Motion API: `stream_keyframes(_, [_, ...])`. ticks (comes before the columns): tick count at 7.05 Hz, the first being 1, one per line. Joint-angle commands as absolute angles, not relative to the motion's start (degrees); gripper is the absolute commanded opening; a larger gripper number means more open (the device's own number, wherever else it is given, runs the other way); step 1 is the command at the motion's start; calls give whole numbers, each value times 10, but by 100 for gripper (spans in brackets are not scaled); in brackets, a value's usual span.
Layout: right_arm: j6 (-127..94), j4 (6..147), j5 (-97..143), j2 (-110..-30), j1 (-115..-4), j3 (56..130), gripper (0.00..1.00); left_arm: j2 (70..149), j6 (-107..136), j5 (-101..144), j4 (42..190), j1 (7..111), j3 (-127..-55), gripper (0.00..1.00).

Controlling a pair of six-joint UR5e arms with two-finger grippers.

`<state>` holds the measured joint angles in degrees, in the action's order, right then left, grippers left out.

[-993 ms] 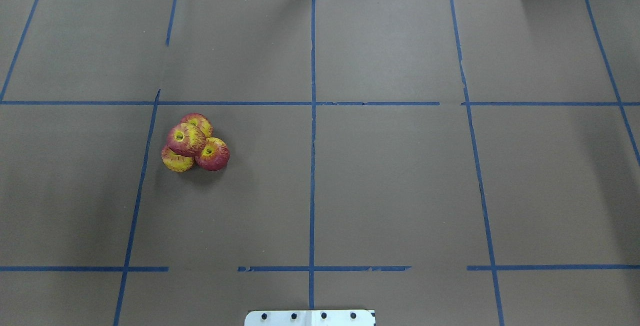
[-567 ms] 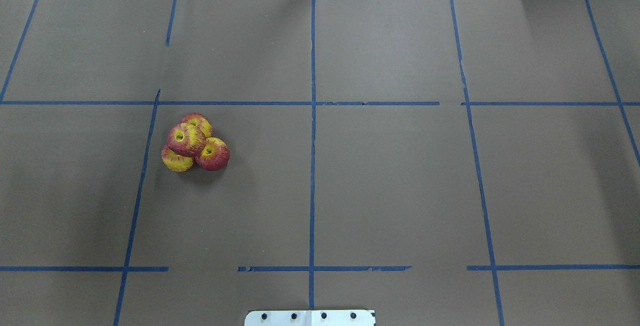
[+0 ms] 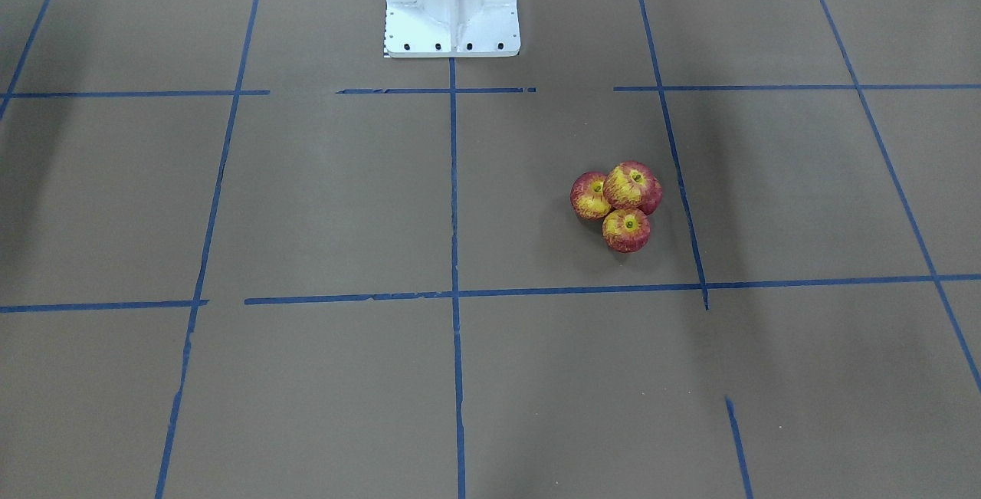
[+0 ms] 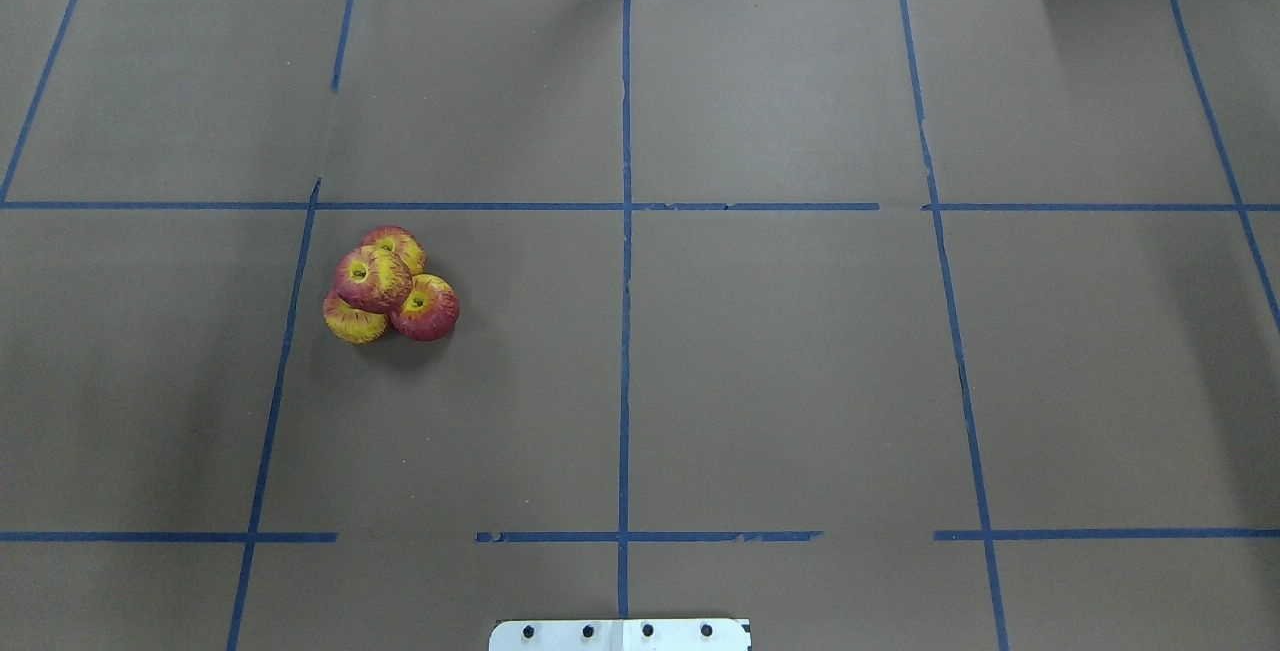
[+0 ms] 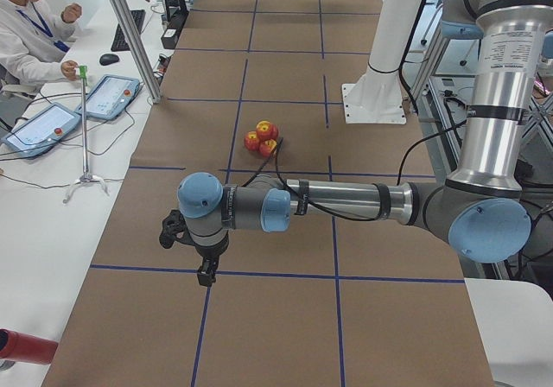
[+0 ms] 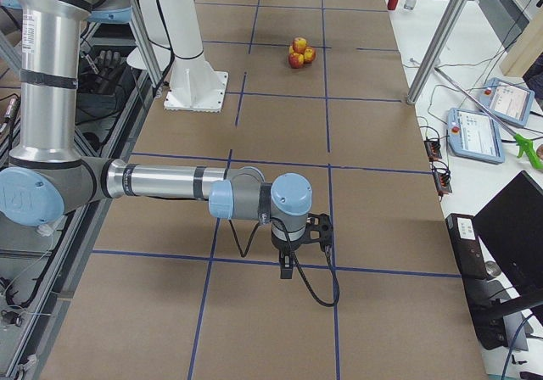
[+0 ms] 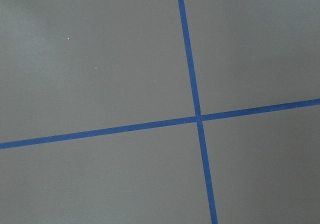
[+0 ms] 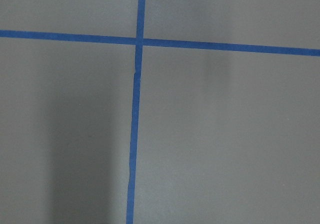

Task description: Stack apples

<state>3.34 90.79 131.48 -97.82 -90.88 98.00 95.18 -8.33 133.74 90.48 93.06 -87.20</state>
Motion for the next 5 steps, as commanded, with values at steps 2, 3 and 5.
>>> stream_keyframes(2, [33,908,1315,-978,-909,980,100,957,-80,1338,909,926,-866,100])
stream_keyframes(3, [33,908,1315,-978,-909,980,100,959,-79,1338,909,925,-861,100])
stream_keyframes(5, [33,908,1315,-978,-909,980,100,959,-79,1338,909,925,-860,100])
